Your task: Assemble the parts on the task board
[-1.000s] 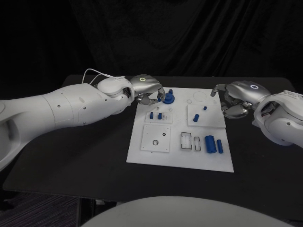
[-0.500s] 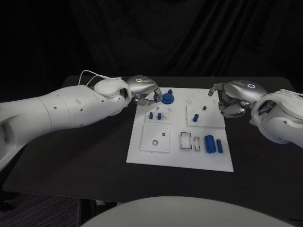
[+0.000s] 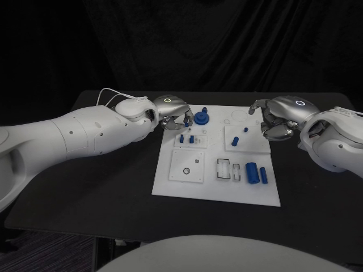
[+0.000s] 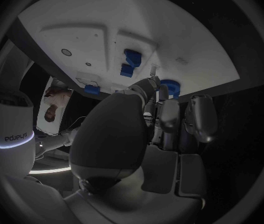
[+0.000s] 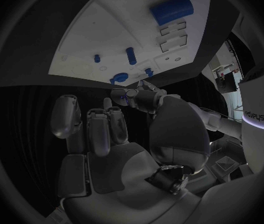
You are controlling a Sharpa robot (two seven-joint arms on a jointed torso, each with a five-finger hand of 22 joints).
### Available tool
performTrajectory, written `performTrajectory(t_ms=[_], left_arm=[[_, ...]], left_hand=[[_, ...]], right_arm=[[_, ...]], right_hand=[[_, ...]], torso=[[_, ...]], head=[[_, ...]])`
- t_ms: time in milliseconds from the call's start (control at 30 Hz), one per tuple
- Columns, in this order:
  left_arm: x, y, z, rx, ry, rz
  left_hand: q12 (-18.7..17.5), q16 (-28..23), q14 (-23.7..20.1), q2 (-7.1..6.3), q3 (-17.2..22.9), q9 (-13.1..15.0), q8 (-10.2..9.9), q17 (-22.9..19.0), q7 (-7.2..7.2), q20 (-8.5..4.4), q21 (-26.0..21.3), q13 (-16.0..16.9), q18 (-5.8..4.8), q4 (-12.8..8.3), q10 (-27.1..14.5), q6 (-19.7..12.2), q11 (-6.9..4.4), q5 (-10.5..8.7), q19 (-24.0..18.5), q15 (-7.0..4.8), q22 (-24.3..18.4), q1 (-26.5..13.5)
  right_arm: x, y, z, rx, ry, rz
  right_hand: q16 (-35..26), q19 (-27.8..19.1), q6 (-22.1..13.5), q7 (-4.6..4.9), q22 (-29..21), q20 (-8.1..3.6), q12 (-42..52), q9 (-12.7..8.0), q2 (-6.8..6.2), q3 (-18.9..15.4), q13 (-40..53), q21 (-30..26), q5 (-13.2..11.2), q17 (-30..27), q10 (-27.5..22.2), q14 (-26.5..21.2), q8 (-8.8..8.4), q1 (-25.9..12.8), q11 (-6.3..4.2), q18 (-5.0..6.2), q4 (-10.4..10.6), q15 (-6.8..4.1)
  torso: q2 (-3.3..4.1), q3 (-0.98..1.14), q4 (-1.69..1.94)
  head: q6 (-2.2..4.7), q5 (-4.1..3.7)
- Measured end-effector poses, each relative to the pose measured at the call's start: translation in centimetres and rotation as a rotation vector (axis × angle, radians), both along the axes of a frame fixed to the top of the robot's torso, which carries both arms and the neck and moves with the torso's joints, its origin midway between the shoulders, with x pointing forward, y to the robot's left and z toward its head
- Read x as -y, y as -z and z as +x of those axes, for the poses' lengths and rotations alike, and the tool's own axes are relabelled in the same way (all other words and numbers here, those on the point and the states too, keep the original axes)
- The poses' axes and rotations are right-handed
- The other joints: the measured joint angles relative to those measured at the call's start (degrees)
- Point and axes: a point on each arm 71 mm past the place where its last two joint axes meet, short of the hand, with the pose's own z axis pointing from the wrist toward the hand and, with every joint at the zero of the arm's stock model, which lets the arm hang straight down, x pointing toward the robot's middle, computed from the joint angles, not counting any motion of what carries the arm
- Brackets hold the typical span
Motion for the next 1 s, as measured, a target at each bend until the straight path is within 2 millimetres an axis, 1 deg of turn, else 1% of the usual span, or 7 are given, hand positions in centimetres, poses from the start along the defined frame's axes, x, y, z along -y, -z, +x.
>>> performTrajectory(t_ms=[133,433,533,700,767,833,1000], left_arm=[[0.19,0.2,0.05,-0.006,-0.002,0.004],[0.41,0.31,0.29,-0.008,-0.011,0.01],[0.5,0.35,0.31,-0.009,-0.013,0.011],[0.67,0.47,0.32,-0.012,-0.014,0.012],[0.75,0.54,0.31,-0.015,-0.014,0.013],[0.79,0.62,0.31,-0.017,-0.015,0.015],[0.88,0.84,0.26,-0.027,-0.015,0.02]], left_hand=[[-0.21,0.0,0.0,0.0,0.0,-0.08,0.0,-0.15,0.0,0.0,0.0,0.0,0.0,0.0,0.0,0.0,0.0,0.0,0.0,0.0,0.03,0.0],[-0.22,0.0,0.0,0.0,0.0,-0.11,-0.22,-0.23,0.0,0.0,0.0,0.0,0.0,0.0,0.0,0.0,0.01,0.0,0.0,0.0,0.02,0.0],[-0.22,0.0,0.0,0.0,0.17,-0.16,-0.22,-0.33,0.0,0.0,0.0,0.0,0.01,-0.17,-0.01,-0.01,0.01,0.0,0.0,0.0,0.02,0.0],[-0.22,0.0,0.0,0.0,0.17,-0.16,-0.61,-0.41,-0.21,0.0,0.0,-0.03,0.01,-0.17,0.18,-0.21,0.21,0.0,0.0,0.0,0.02,0.0],[-0.22,0.0,0.0,0.0,0.17,-0.21,-0.61,-0.41,-0.21,0.0,0.0,-0.03,0.01,-0.17,0.18,-0.21,0.21,-0.01,0.0,0.0,0.02,0.0],[-0.22,0.0,0.0,0.0,0.17,-0.23,-0.62,-0.41,-0.21,0.0,0.0,-0.03,0.01,-0.17,0.18,-0.21,0.21,0.0,0.0,0.0,0.02,0.0],[-0.44,0.0,0.0,0.0,0.17,-0.24,-0.66,-0.41,-0.21,0.0,0.0,-0.03,0.01,-0.17,0.18,-0.21,0.21,-0.01,0.0,0.0,0.01,0.0]], right_arm=[[0.0,0.03,-0.02,0.001,0.0,0.002],[-0.04,0.05,-0.01,0.001,-0.001,0.002],[-0.05,0.06,-0.01,0.001,-0.001,0.002],[-0.06,0.06,0.0,0.001,-0.001,0.002],[-0.07,0.06,0.0,0.001,-0.001,0.002],[-0.09,0.06,0.0,0.001,-0.002,0.002],[-0.13,0.06,0.01,0.002,-0.003,0.003]], right_hand=[[-0.64,-1.88,-0.2,0.22,0.0,0.26,-1.32,-0.14,0.0,-0.01,0.0,-1.31,0.0,0.0,-2.3,-0.04,0.05,0.0,0.14,-0.03,-0.3,0.35],[-0.64,-1.95,-0.38,0.4,-0.01,0.2,-1.54,-0.2,0.0,-0.01,-0.01,-1.33,0.0,0.0,-2.5,-0.04,0.05,0.0,0.34,-0.04,-0.3,0.35],[-0.64,-1.94,-0.39,0.4,-0.01,0.2,-1.54,-0.26,0.0,-0.02,-0.01,-1.33,0.0,0.0,-2.76,-0.04,0.05,0.0,0.14,-0.03,-0.3,0.35],[-0.64,-2.15,-0.8,0.41,-0.01,0.41,-1.76,-0.35,0.0,-0.45,-0.01,-1.33,0.0,0.0,-3.01,-0.25,0.3,0.0,0.24,-0.03,-0.5,0.56],[-0.64,-2.15,-0.8,0.41,-0.01,0.41,-1.76,-0.35,0.0,-1.14,-0.01,-1.33,0.0,0.0,-3.01,-0.25,0.38,0.0,0.24,-0.04,-0.26,0.56],[-0.64,-2.38,-1.0,0.61,-0.01,0.64,-1.76,-0.45,0.23,-2.85,-0.01,-1.47,0.0,0.0,-3.22,-0.09,0.52,-0.22,0.45,-0.04,0.3,0.72],[-0.64,-2.76,-1.41,0.61,-0.01,1.02,-1.98,-0.53,0.23,-4.37,-0.01,-2.25,0.0,0.0,-3.93,-0.4,0.66,-0.22,0.76,-0.04,1.05,1.03]], torso=[[0.01,0.05,0.01],[0.01,0.06,-0.06],[0.01,0.05,-0.06],[-0.01,0.06,-0.09],[-0.01,0.06,-0.09],[-0.01,0.07,-0.09],[-0.01,0.09,-0.1]], head=[[0.0,0.04],[0.0,0.12],[0.0,-0.01],[0.0,-0.04],[0.0,-0.12],[0.0,-0.13],[0.0,-0.12]])
